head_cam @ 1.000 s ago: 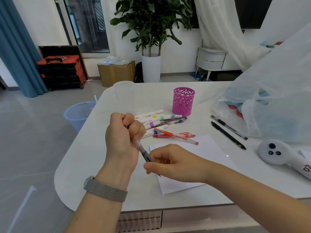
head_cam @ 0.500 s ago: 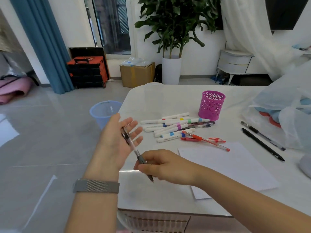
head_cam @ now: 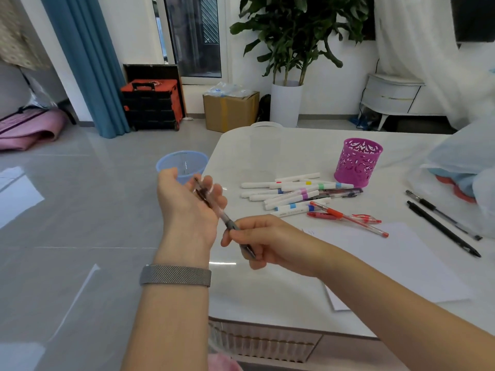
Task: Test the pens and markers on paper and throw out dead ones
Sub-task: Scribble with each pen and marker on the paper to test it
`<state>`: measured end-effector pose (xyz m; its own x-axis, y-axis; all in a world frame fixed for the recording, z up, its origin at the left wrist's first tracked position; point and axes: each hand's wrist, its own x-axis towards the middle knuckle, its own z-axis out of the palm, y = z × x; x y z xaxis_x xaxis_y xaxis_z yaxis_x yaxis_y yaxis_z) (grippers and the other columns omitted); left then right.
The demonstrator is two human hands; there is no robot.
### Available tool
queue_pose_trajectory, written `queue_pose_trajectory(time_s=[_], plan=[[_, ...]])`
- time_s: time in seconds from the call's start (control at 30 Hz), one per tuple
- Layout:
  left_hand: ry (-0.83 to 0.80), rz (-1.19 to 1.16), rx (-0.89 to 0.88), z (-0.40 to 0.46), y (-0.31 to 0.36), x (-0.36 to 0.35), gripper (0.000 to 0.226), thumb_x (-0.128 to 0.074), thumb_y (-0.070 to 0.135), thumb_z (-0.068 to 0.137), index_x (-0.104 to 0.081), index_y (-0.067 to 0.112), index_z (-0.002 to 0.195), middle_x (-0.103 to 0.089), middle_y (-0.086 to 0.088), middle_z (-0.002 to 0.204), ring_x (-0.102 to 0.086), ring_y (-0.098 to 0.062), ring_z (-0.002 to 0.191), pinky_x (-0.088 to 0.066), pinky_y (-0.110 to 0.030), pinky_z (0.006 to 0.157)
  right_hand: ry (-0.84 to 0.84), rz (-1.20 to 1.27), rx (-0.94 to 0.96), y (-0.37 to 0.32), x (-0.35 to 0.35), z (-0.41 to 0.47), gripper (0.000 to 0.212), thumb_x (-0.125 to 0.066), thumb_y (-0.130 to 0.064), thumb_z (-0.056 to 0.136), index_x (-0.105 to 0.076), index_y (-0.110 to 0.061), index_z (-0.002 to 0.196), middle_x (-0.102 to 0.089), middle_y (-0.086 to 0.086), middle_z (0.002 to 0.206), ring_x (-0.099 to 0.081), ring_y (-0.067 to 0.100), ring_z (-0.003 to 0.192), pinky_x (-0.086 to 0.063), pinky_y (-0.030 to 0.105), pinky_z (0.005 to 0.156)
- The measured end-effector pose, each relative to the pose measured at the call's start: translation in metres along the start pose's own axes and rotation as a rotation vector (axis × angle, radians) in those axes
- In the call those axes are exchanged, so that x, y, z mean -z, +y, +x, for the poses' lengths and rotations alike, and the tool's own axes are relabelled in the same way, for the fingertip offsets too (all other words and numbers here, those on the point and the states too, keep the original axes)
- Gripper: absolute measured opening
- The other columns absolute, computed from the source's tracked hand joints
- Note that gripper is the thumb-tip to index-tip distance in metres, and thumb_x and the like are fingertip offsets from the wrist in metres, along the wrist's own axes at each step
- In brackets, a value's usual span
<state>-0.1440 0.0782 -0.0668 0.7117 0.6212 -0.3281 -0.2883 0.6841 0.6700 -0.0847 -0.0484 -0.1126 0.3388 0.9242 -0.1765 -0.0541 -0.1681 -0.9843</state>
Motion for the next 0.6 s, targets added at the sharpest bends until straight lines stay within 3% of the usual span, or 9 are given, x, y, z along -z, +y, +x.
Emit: queue_pose_trajectory(time_s=[0.07,0.13,0.23,0.3,0.37,0.43,0.5,0.53,0.6], plan=[[0.078,0.133,-0.019,0.002,0.0,0.001,0.043,-0.037,0.046,0.092,-0.046,0.017,0.124,-0.053,-0.002,0.098,-0.054,-0.018,0.092,-0.046,-0.038,0.084,0.115,-0.069,-0.054,0.006,0.001,0.007,0.019,-0.056,-0.02,0.094,-0.067,-0.005,0.092,-0.033,-0.005,0.055,-0.03,0.012,0.053,-0.03,0.02,0.048],[0.181,0.295,-0.101,0.003,0.003,0.0,0.049,-0.04,0.042,0.093,-0.038,0.02,0.137,-0.045,0.002,0.1,-0.046,-0.015,0.098,-0.036,-0.04,0.097,0.28,-0.249,-0.104,0.013,0.001,0.017,0.022,-0.055,-0.025,0.094,-0.063,-0.005,0.087,-0.045,-0.005,0.059,-0.036,0.01,0.051,-0.032,0.019,0.046],[0.242,0.371,-0.182,0.007,0.007,0.005,0.047,-0.042,0.035,0.094,-0.038,0.02,0.137,-0.043,0.0,0.11,-0.043,-0.018,0.096,-0.035,-0.039,0.091,0.452,-0.526,-0.095,0.022,0.0,0.037,0.022,-0.053,-0.025,0.092,-0.06,-0.011,0.107,-0.062,-0.002,0.076,-0.053,0.011,0.064,-0.042,0.019,0.055],[0.23,0.354,-0.176,0.008,0.008,0.008,0.043,-0.041,0.035,0.094,-0.042,0.02,0.135,-0.042,-0.003,0.122,-0.042,-0.02,0.105,-0.036,-0.039,0.089,0.506,-0.614,-0.056,0.025,-0.005,0.052,0.034,-0.052,-0.025,0.091,-0.051,-0.01,0.122,-0.068,0.005,0.087,-0.062,0.02,0.081,-0.051,0.028,0.07],[0.223,0.353,-0.173,0.008,0.008,0.01,0.043,-0.04,0.035,0.094,-0.044,0.02,0.134,-0.04,-0.004,0.132,-0.04,-0.02,0.111,-0.037,-0.04,0.087,0.511,-0.721,-0.029,0.027,-0.012,0.068,0.041,-0.05,-0.027,0.092,-0.044,-0.01,0.129,-0.068,0.011,0.09,-0.063,0.029,0.087,-0.051,0.035,0.073],[0.22,0.354,-0.175,0.008,0.008,0.012,0.045,-0.04,0.036,0.094,-0.044,0.019,0.135,-0.039,-0.004,0.137,-0.041,-0.02,0.113,-0.037,-0.039,0.087,0.48,-0.876,-0.038,0.03,-0.019,0.081,0.023,-0.049,-0.03,0.093,-0.053,-0.013,0.107,-0.066,0.013,0.095,-0.06,0.032,0.089,-0.045,0.033,0.068],[0.227,0.358,-0.174,0.01,0.009,0.013,0.045,-0.04,0.036,0.094,-0.044,0.019,0.135,-0.04,-0.004,0.133,-0.042,-0.02,0.111,-0.038,-0.038,0.086,0.434,-1.032,-0.059,0.031,-0.024,0.088,0.027,-0.048,-0.037,0.094,-0.05,-0.017,0.075,-0.063,0.01,0.091,-0.055,0.031,0.083,-0.035,0.031,0.059],[0.23,0.359,-0.174,0.011,0.01,0.013,0.043,-0.04,0.036,0.094,-0.044,0.018,0.134,-0.041,-0.004,0.128,-0.042,-0.02,0.11,-0.038,-0.038,0.085,0.415,-1.071,-0.07,0.03,-0.025,0.09,0.032,-0.048,-0.04,0.094,-0.05,-0.017,0.073,-0.061,0.008,0.087,-0.053,0.03,0.08,-0.032,0.03,0.058],[0.238,0.363,-0.18,0.013,0.01,0.013,0.039,-0.04,0.036,0.094,-0.047,0.018,0.129,-0.041,-0.003,0.118,-0.043,-0.02,0.107,-0.039,-0.038,0.082,0.402,-1.087,-0.077,0.031,-0.025,0.093,0.033,-0.048,-0.041,0.094,-0.061,-0.012,0.088,-0.06,0.009,0.089,-0.055,0.03,0.083,-0.035,0.03,0.062]])
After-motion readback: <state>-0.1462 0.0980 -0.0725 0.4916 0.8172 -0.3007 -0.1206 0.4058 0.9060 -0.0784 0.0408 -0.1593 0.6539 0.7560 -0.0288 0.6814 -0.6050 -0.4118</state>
